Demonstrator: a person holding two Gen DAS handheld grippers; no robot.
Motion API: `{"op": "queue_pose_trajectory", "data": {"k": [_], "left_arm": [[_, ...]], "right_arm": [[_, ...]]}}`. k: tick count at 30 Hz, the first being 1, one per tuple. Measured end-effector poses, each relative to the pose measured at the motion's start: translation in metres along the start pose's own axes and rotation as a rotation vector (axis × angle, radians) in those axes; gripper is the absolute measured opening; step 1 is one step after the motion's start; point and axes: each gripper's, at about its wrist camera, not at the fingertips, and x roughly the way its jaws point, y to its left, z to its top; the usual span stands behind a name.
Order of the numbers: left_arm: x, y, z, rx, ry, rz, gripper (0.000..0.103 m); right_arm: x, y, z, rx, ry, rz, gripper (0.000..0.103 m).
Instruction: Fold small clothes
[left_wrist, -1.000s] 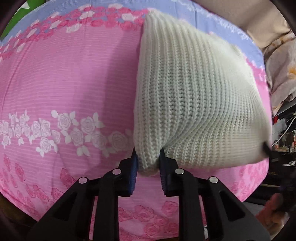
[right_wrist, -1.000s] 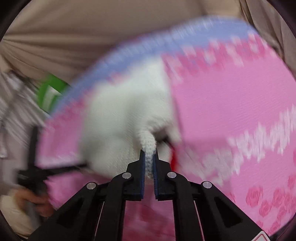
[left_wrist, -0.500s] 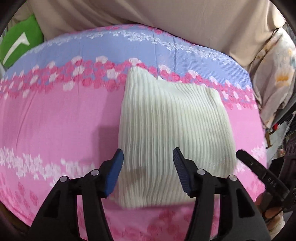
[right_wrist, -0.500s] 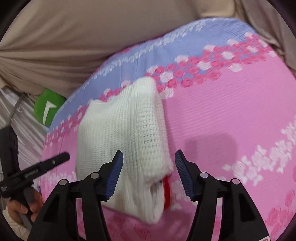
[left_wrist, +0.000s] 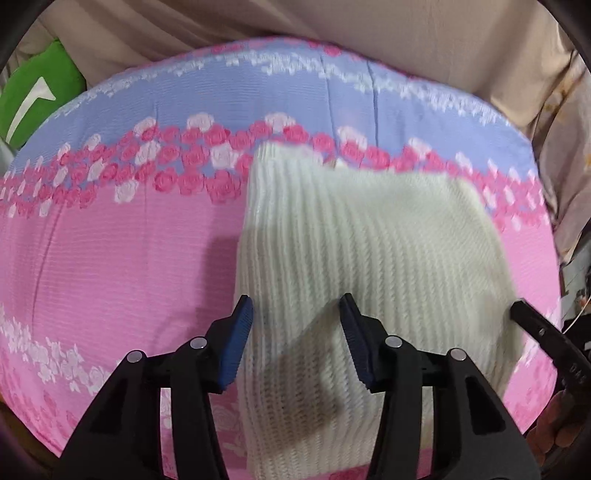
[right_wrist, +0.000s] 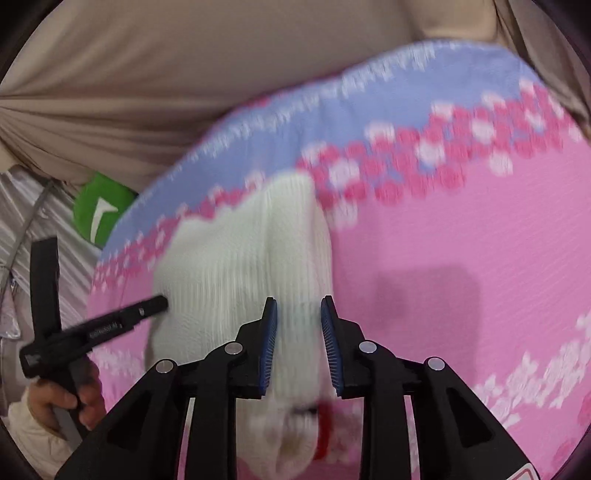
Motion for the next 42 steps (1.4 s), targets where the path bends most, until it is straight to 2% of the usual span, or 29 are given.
{"op": "queue_pose_trajectory", "data": {"k": [1,3,7,8,9,10,12,14,15,17,20,23,25,27,29,30,33,34,35,39,40,42], "left_arm": [[-0.001,0.0,0.007,-0.009,-0.013,-0.005,0.048],[0.002,0.002,0.024,-0.024,-0.024,-0.003,0.048],[0.022,0.005,0.052,-0.043,-0.018,0.004,0.048],[0.031,0.006,0.057,-0.04,-0.006,0.014,0.048],[0.045,0.009,0.061,-0.041,0.012,0.025,0.048],[0.054,0.011,0.064,-0.048,0.027,0.029,0.046],[0.066,0.016,0.069,-0.074,0.043,0.028,0.036],[0.071,0.015,0.071,-0.06,0.039,0.045,0.036],[0.077,0.014,0.071,-0.052,0.046,0.051,0.036],[0.089,0.01,0.071,-0.043,0.059,0.063,0.037],[0.086,0.004,0.076,-0.012,0.055,0.088,0.037],[0.052,0.007,0.076,-0.018,0.009,0.052,0.036],[0.015,0.01,0.063,-0.003,-0.043,0.018,0.037],[-0.015,0.011,0.04,0.03,-0.057,-0.022,0.04],[-0.033,0.011,0.009,0.064,-0.046,-0.041,0.049],[-0.036,0.01,-0.009,0.084,-0.028,-0.04,0.05],[-0.027,0.004,-0.051,0.111,0.05,-0.039,0.05],[-0.024,0.002,-0.062,0.106,0.077,-0.041,0.05],[-0.016,0.002,-0.073,0.097,0.111,-0.039,0.05],[-0.005,0.004,-0.095,0.115,0.139,0.013,0.049],[-0.003,0.005,-0.098,0.112,0.146,0.02,0.049],[0.007,0.009,-0.105,0.099,0.155,0.034,0.049]], "right_arm": [[0.003,0.002,0.01,-0.004,-0.011,0.003,0.039],[0.022,0.001,0.034,-0.003,-0.003,-0.008,0.049],[0.073,-0.003,0.061,0.021,0.079,-0.013,0.049],[0.083,-0.004,0.061,0.029,0.091,-0.002,0.048],[0.09,-0.005,0.06,0.035,0.104,0.015,0.026],[0.092,-0.002,0.06,0.031,0.104,0.04,0.015],[0.071,0.013,0.064,-0.028,0.005,0.027,0.014],[0.05,0.019,0.066,-0.052,-0.083,0.025,0.013],[0.057,0.012,0.063,-0.04,-0.082,-0.008,0.013],[0.1,-0.014,0.049,0.006,0.081,-0.088,0.013],[0.086,-0.017,0.053,0.054,0.057,-0.061,0.014],[0.04,0.007,0.052,0.002,-0.03,-0.056,0.017],[0.006,0.021,0.033,-0.047,-0.046,-0.042,0.019],[-0.015,0.025,0.003,-0.074,-0.017,-0.041,0.021],[-0.022,0.027,-0.035,-0.087,0.057,-0.054,0.029],[-0.027,0.026,-0.053,-0.083,0.095,-0.061,0.029],[-0.02,0.022,-0.093,-0.06,0.183,-0.052,0.029],[-0.016,0.021,-0.101,-0.053,0.19,-0.062,0.018],[-0.016,0.02,-0.103,-0.045,0.179,-0.066,0.013],[-0.049,0.015,-0.097,-0.013,0.03,-0.067,0.009],[-0.046,0.007,-0.102,0.0,0.038,-0.087,0.009],[-0.012,-0.017,-0.123,0.049,0.145,-0.126,0.008]]}}
